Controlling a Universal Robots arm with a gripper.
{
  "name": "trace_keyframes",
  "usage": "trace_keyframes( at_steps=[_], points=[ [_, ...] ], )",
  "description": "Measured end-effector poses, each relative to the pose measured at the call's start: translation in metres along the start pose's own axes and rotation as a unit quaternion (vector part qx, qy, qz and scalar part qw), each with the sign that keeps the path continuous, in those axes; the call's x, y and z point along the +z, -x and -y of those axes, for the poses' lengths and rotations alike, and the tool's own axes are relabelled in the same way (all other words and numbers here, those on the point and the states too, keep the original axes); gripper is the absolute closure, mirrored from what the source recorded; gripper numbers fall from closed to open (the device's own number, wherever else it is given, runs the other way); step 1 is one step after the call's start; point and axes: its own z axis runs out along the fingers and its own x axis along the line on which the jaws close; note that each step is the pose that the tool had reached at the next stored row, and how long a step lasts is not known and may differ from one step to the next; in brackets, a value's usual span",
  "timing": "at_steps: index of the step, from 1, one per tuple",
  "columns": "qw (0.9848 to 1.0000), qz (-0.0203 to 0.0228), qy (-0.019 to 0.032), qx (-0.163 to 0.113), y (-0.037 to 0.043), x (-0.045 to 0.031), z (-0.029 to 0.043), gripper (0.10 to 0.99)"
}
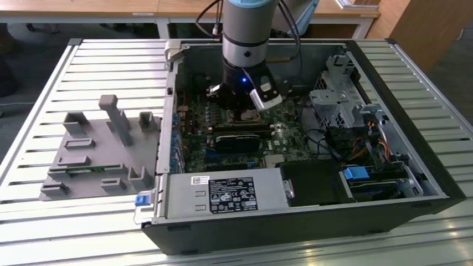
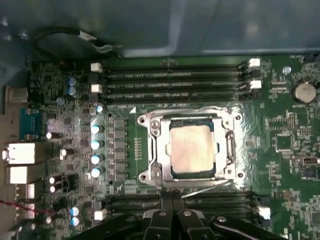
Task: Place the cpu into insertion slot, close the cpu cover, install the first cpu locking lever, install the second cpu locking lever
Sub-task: 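Install the second cpu locking lever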
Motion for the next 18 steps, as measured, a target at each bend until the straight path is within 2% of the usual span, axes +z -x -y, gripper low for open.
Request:
trace_keyframes(
  at_steps=[2,3,4,7,10,18],
  points=[
    [0.9999,-0.0005,0.0105,0.0,0.0001,0.0005,0.0022,0.98],
    [0.9999,-0.0008,0.0143,0.0,0.0002,0.0007,0.004,0.98],
    [0.9999,-0.0008,0.0158,0.0,0.0001,0.001,0.0055,0.98],
    [0.9998,-0.0009,0.0182,0.0,-0.0013,0.0015,0.01,0.98],
    [0.9998,-0.0012,0.0216,-0.001,-0.0043,0.0026,0.0115,0.98],
    [0.9996,-0.0015,0.0271,-0.002,-0.0086,0.0158,0.0128,0.98]
  ],
)
